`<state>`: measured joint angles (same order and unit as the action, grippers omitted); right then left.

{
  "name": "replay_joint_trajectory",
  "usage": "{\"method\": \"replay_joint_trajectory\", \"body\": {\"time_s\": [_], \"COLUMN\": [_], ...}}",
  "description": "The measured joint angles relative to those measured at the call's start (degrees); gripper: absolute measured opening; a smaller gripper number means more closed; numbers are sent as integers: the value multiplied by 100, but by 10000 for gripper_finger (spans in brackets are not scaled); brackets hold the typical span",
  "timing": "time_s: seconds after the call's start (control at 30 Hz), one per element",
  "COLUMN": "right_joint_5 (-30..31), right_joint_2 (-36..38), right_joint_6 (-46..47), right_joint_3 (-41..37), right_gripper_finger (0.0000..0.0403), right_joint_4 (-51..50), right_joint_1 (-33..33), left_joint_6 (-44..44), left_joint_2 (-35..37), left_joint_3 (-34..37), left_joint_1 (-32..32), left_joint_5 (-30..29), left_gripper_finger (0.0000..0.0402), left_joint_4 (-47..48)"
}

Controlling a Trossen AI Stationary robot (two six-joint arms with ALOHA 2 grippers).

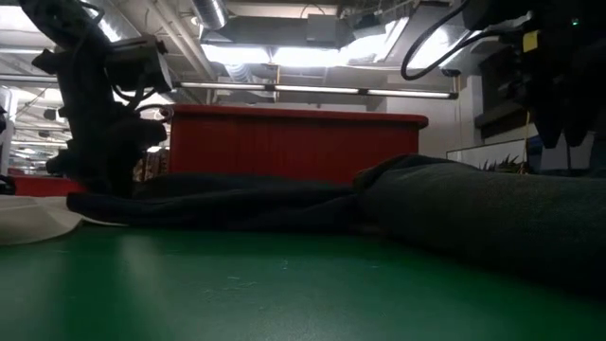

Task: Fold Laundry from Bin
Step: Fold the dark blue jeans

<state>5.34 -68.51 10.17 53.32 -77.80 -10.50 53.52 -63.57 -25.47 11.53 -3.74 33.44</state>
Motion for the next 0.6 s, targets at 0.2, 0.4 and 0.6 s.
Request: {"method": "replay_joint_trajectory", "body": {"time_s": [0.2,0.4,0.6], "right_joint_5": [0,-2,-36], "right_joint_2": [0,0,0], "right_joint_6": [0,2,2], "right_joint_3": [0,0,0], "right_gripper_finger": [184,184,184], "right_joint_4": [0,0,19], "right_joint_1": [-2,0,-1], "left_joint_6": [28,42,330], "left_joint_2": [103,489,1168], "left_joint_3": [4,4,4], "left_joint_1": [-2,-2,-2], "left_joint_5": [212,222,169], "left_gripper_finger": [10,5,3], "left_joint_4": [-42,30,651]}}
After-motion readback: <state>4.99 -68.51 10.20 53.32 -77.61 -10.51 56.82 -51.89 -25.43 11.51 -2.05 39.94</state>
